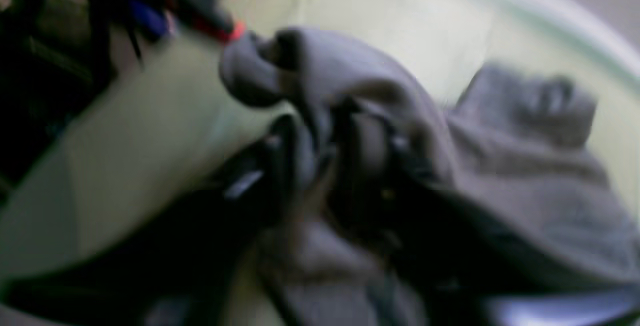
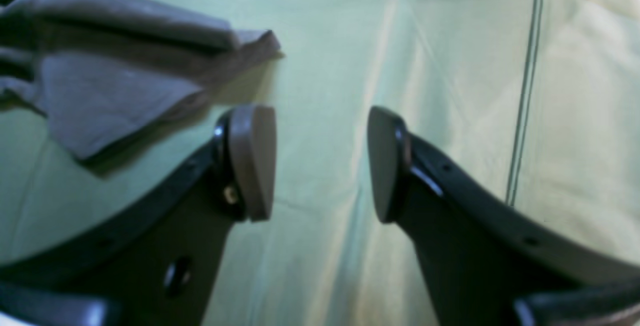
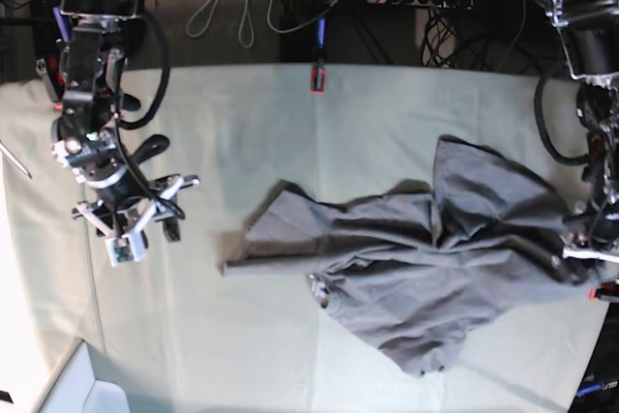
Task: Layout the t-shirt on the table in an organized manner, then fold the t-shirt properly
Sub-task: 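Grasp a shirt corner with the right gripper and the opposite corner with the left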
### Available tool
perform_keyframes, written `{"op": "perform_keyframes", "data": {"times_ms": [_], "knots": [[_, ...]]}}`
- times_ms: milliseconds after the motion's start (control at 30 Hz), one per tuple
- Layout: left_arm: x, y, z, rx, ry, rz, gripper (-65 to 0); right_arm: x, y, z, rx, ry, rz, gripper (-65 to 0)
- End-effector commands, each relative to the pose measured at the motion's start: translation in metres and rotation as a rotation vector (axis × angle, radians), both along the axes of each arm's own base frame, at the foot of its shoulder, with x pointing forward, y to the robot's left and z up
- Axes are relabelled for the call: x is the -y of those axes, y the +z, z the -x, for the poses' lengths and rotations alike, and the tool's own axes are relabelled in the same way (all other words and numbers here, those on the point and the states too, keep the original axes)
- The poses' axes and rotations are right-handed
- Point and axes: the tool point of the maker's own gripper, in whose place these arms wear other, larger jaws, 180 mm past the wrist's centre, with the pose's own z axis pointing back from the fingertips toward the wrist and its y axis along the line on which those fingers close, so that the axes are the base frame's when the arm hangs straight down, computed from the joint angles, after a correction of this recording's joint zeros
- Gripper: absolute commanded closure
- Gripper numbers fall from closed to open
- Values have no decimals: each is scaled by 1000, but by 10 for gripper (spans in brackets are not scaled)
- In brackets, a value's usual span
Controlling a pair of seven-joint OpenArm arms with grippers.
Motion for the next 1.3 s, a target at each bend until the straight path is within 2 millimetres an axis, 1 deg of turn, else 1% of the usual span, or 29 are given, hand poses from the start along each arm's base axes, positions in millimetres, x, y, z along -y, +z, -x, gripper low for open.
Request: {"op": "perform_keyframes", "data": {"times_ms": [0, 33, 67, 133, 167, 233, 267, 367, 433, 467, 567, 600, 667, 733, 867, 967, 1033, 1067, 1100, 1167, 1200, 1233, 1267], "knots": [[-5, 33, -11, 86, -8, -40, -306, -1, 18, -11, 65, 11, -9, -305], [-3, 27, -4, 70, -14, -43, -342, -7, 18, -11, 65, 17, -19, -306], [1, 25, 1, 69, -22, -46, -373, -8, 18, -11, 65, 20, -20, -306], [8, 26, 10, 76, -30, -47, -414, -10, 16, -11, 60, 21, -25, -306], [12, 23, 20, 77, -25, -37, -426, -10, 20, -14, 71, 21, -26, -306], [25, 17, 40, 91, -10, -4, -427, -11, 22, -17, 76, 21, -28, -306], [34, 11, 53, 89, 1, 21, -427, -11, 22, -17, 77, 21, -28, -306], [67, -21, 92, 40, 26, 112, -427, -11, 23, -18, 80, 21, -28, -306], [90, -48, 116, -13, 45, 181, -428, -11, 23, -18, 80, 21, -28, -306], [99, -61, 126, -40, 55, 211, -428, -11, 23, -18, 80, 21, -28, -306], [123, -97, 143, -116, 86, 300, -428, -11, 23, -18, 79, 22, -29, -306], [127, -106, 146, -137, 93, 319, -428, -16, 22, -18, 78, 33, -30, -306], [134, -119, 144, -157, 103, 358, -428, -26, 20, -17, 72, 63, -28, -306], [138, -127, 138, -167, 106, 379, -428, -28, 19, -16, 68, 69, -29, -306], [147, -129, 123, -165, 80, 392, -428, -28, 14, -11, 55, 69, -28, -306], [163, -130, 114, -173, 38, 400, -427, -28, 12, -9, 49, 69, -27, -306], [171, -135, 111, -189, 18, 408, -421, -28, 12, -9, 47, 69, -27, -306], [174, -136, 111, -195, 11, 408, -397, -28, 12, -9, 47, 69, -27, -306], [174, -137, 113, -200, 10, 407, -340, -28, 12, -9, 47, 69, -27, -306], [163, -136, 115, -199, 18, 387, -174, -28, 12, -9, 47, 69, -27, -306], [153, -135, 117, -200, 20, 368, -70, -28, 12, -9, 48, 71, -26, -306], [139, -136, 122, -211, 26, 340, 0, -28, 14, -11, 53, 71, -26, -306], [125, -133, 125, -213, 38, 317, 0, -28, 14, -12, 54, 71, -26, -306]]}}
